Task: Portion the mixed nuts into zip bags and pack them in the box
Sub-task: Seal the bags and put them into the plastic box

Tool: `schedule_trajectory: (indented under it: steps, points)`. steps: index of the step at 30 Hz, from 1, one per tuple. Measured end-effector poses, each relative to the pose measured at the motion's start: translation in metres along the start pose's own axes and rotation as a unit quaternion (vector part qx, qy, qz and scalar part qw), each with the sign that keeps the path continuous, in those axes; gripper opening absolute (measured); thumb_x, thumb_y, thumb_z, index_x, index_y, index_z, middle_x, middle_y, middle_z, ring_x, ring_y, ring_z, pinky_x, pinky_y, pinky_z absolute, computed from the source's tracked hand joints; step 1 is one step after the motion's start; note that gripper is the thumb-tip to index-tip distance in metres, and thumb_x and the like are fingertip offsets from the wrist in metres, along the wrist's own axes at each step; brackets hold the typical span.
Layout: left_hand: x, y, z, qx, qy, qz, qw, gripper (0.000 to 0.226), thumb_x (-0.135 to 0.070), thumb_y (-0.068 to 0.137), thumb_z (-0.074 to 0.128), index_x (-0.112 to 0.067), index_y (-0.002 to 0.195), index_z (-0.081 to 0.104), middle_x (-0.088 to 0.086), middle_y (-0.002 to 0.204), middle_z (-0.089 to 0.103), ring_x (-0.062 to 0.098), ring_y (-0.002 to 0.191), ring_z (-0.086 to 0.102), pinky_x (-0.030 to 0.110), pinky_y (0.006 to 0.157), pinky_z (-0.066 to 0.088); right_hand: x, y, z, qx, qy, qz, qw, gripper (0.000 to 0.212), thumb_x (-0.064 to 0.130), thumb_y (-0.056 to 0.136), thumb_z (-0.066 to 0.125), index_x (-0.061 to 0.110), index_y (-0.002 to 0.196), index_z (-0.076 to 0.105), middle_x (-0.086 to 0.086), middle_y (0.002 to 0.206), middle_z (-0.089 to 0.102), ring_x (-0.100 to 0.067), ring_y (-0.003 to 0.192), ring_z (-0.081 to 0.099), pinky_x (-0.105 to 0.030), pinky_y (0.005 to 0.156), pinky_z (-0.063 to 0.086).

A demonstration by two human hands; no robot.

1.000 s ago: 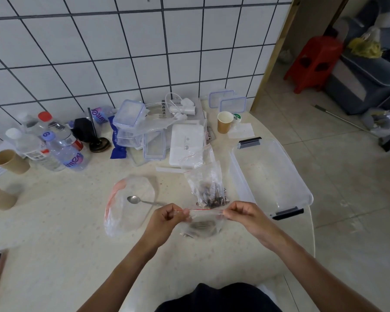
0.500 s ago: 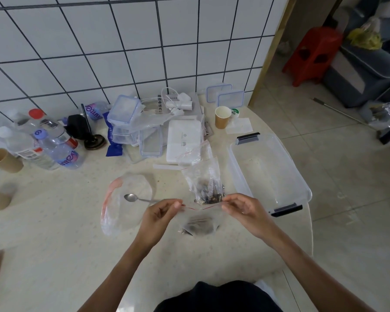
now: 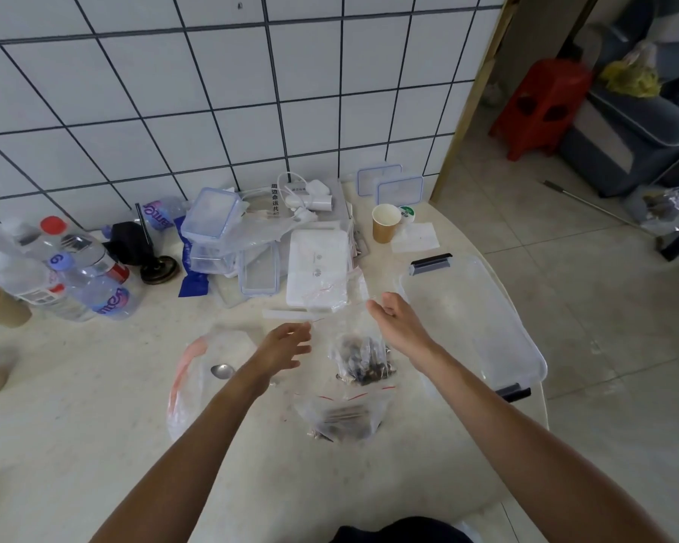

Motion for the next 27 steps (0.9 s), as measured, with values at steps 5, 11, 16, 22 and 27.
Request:
schedule_trajectory:
  steps: [5,11,16,22,27]
  points:
    - [-0.004,0.019,0.011,0.034,0.015,-0.053,0.998,0.05,-0.043,0.1,0.065,-0.01,0.136,0.056,0.004,0.13,0.066,0.022,0.116,0.067,0.044,0.103,0.053,-0.009,0.02,0.009,0.033,0.037,0.084,0.995,0.075,0.047,0.101,0.054,0.009,0.156,0.022,-0.006,0.136,0.053,-0.025,0.126,0.053,-0.041,0.104,0.043]
    - [-0.003,0.025,0.018,-0.01,0.054,0.045,0.997,0.029,-0.028,0.09,0.081,-0.015,0.114,0.072,0.005,0.106,0.076,0.018,0.1,0.073,0.024,0.076,0.057,-0.011,0.019,0.011,-0.034,0.051,0.038,0.997,0.063,0.013,0.092,0.071,0.009,0.147,0.041,0.001,0.096,0.063,-0.007,0.085,0.061,-0.015,0.071,0.043]
    - [-0.003,0.012,0.013,-0.006,0.13,0.147,0.981,0.012,-0.029,0.088,0.083,-0.02,0.081,0.077,-0.001,0.079,0.07,0.011,0.075,0.06,0.025,0.074,0.049,-0.009,0.003,-0.003,-0.007,-0.027,-0.028,0.999,0.019,0.009,0.089,0.075,0.007,0.108,0.074,0.001,0.099,0.071,-0.015,0.097,0.068,-0.013,0.074,0.048]
    - [0.001,-0.022,0.009,0.007,0.152,0.246,0.957,0.006,-0.025,0.086,0.084,-0.02,0.083,0.081,-0.01,0.088,0.08,0.003,0.08,0.072,0.014,0.075,0.053,-0.008,-0.023,-0.022,0.051,-0.095,-0.081,0.991,0.008,0.013,0.09,0.075,0.007,0.095,0.078,0.004,0.093,0.074,-0.005,0.086,0.067,-0.015,0.071,0.051]
    - [0.002,-0.039,0.007,0.017,0.191,0.292,0.937,0.004,-0.023,0.087,0.083,-0.02,0.085,0.082,-0.011,0.09,0.08,0.012,0.084,0.075,0.03,0.078,0.059,0.0,-0.03,-0.013,0.1,-0.213,-0.14,0.962,0.008,0.018,0.089,0.075,0.012,0.095,0.077,0.008,0.092,0.07,-0.012,0.089,0.068,-0.026,0.079,0.053]
Point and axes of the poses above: each hand's wrist, its own y-axis towards the middle knuckle, its own z-axis out of the palm, x = y × z, the point moved 1 cm from there along y, towards the middle knuckle
